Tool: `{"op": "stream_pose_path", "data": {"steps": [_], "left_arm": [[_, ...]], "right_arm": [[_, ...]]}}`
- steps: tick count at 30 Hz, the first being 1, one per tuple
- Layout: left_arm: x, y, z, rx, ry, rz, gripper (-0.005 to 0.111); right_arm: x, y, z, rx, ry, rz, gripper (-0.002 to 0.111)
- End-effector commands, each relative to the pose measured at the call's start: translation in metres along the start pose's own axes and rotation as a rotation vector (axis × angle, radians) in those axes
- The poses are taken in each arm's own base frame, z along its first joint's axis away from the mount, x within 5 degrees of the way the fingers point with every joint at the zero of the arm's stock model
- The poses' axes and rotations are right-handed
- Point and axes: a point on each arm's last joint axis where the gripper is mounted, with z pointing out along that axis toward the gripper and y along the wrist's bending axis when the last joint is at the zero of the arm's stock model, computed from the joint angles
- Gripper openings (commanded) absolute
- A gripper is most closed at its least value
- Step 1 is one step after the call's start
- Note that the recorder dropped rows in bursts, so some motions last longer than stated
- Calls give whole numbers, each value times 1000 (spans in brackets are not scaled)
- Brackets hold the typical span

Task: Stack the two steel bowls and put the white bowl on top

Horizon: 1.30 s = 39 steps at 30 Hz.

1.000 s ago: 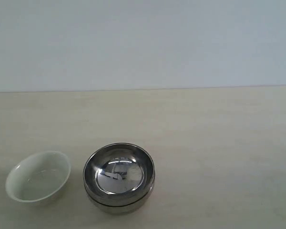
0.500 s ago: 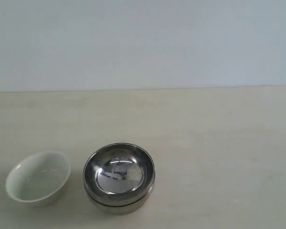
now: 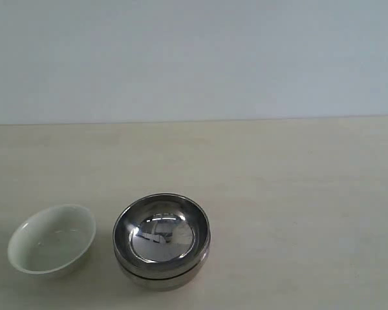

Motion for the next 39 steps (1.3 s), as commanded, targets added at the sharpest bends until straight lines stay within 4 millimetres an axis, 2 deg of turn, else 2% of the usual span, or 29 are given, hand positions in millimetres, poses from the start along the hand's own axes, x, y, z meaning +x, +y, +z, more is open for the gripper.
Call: {"op": "stream_pose_path", "data": {"steps": [1, 7, 13, 15, 20, 24, 27, 29, 31, 34, 35, 36, 39], "left_arm": [[-3, -1, 0, 20, -32, -29, 4], [-3, -4, 0, 60, -38, -81, 4], [-12, -12, -2, 117, -139, 127, 4], [-21, -20, -6, 148, -201, 163, 4], [-46, -62, -23, 237, -268, 241, 4], [-69, -90, -21, 189, -229, 395, 4], [-86, -103, -2, 125, -150, 432, 4], [-104, -109, 31, 34, -25, 499, 4], [-114, -113, 51, -16, 67, 559, 4], [-123, -106, 96, -116, 315, 560, 4], [-125, -98, 116, -153, 402, 562, 10], [-125, -90, 134, -180, 465, 533, 21], [-117, -68, 162, -235, 570, 475, 57]], "right_arm": [[0, 0, 0, 6, -9, 0, 0], [0, 0, 0, 6, -7, 0, 0], [0, 0, 0, 6, -7, 0, 0], [0, 0, 0, 6, -7, 0, 0], [0, 0, 0, 6, -7, 0, 0], [0, 0, 0, 6, -7, 0, 0], [0, 0, 0, 6, -7, 0, 0], [0, 0, 0, 6, -7, 0, 0], [0, 0, 0, 6, -7, 0, 0], [0, 0, 0, 6, -7, 0, 0], [0, 0, 0, 6, -7, 0, 0], [0, 0, 0, 6, -7, 0, 0], [0, 0, 0, 6, -7, 0, 0]]}}
